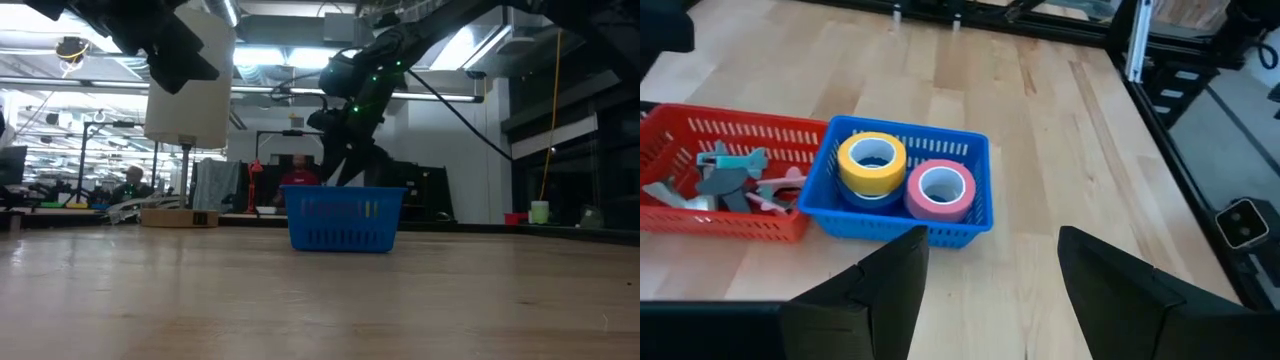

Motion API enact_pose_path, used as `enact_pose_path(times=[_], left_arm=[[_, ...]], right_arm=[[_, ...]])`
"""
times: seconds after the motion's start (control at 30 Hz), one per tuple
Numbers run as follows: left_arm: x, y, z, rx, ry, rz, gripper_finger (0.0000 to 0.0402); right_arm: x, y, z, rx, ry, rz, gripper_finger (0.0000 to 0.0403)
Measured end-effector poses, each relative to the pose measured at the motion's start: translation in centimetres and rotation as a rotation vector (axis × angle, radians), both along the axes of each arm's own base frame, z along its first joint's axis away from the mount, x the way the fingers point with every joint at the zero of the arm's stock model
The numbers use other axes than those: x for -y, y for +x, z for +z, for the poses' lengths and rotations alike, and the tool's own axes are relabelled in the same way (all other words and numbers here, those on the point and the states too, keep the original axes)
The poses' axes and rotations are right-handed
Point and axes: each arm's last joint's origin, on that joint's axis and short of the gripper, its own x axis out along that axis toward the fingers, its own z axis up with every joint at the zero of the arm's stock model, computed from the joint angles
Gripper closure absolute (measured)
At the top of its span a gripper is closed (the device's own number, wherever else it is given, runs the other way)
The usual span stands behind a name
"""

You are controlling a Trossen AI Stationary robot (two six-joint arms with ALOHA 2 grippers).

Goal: Pick and place Stapler, Stapler remover, tape
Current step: Put the red stapler into the black bin

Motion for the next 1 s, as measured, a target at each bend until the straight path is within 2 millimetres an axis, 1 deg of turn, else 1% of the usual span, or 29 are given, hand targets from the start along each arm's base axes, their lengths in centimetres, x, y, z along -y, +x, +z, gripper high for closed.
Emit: enact_pose_path(times=[0.1,0.23,0.33,0.43,0.57,0.7,0.83,1.0], left_arm=[[0.0,0.0,0.0,-0.001,0.004,-0.013,0.0180],[0.1,0.0,0.0,0.001,0.025,-0.060,0.0180],[0.2,0.0,0.0,0.003,0.042,-0.102,0.0180],[0.4,-0.1,0.0,0.008,0.077,-0.185,0.0180],[0.8,-0.3,-0.2,0.001,0.140,-0.299,0.0180],[2.0,-0.7,-0.6,-0.013,0.212,-0.450,0.0180],[3.8,-0.9,-1.1,-0.022,0.248,-0.579,0.0180],[6.6,-1.1,-2.2,-0.046,0.310,-0.713,0.0180]], right_arm=[[-1.0,0.5,0.5,0.010,-0.004,0.025,0.0184],[-2.7,1.5,1.2,0.031,-0.019,0.044,0.0187],[-4.4,2.4,1.9,0.047,-0.027,0.083,0.0188],[-6.7,3.1,2.7,0.049,-0.016,0.120,0.0188],[-10.8,3.3,3.6,0.015,-0.001,0.205,0.0188],[-15.6,3.2,4.7,0.015,0.017,0.280,0.0188],[-20.1,2.9,5.3,0.025,0.019,0.309,0.0188],[-25.2,2.0,5.8,0.037,0.027,0.274,0.0188]])
